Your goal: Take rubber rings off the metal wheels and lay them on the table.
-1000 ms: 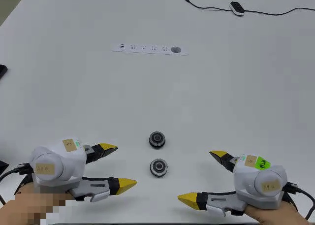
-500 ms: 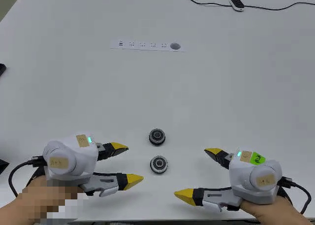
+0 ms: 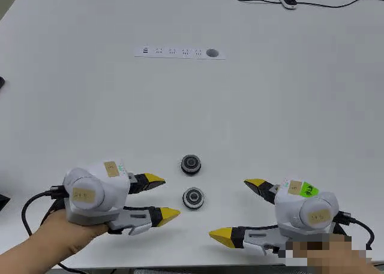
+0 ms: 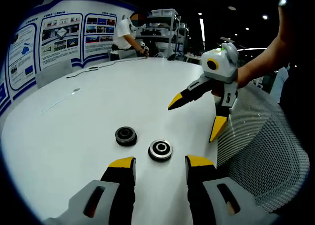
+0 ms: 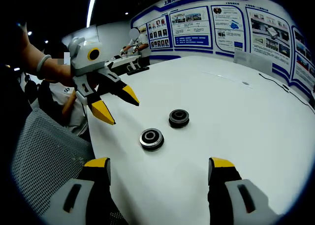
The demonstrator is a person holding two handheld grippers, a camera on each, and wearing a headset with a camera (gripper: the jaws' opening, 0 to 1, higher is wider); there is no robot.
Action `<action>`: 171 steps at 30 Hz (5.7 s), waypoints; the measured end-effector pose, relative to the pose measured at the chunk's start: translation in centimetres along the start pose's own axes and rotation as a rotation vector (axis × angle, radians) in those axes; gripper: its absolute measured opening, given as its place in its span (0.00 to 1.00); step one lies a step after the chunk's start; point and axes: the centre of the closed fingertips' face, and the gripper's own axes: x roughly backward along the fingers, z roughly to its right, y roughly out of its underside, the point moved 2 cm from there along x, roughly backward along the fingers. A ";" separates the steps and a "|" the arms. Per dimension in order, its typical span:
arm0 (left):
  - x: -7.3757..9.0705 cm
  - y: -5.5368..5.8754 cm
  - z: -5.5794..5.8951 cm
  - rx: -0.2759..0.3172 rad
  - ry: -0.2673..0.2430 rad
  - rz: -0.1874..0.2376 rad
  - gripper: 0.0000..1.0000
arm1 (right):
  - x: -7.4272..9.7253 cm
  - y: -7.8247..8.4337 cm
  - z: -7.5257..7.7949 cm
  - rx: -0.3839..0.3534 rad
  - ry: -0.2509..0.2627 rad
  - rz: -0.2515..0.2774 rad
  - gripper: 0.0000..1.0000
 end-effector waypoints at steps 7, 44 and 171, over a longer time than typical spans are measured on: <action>-0.8 -0.2 0.3 -0.016 0.015 -0.016 0.39 | -0.3 0.1 -0.3 -0.005 -0.012 -0.003 0.80; -4.7 -0.7 0.4 -0.117 0.070 -0.120 0.20 | -1.0 0.1 -0.3 -0.065 -0.018 0.021 0.76; -6.0 0.3 0.3 -0.266 0.117 -0.215 0.13 | -5.6 -1.4 0.0 -0.651 -0.242 0.032 0.24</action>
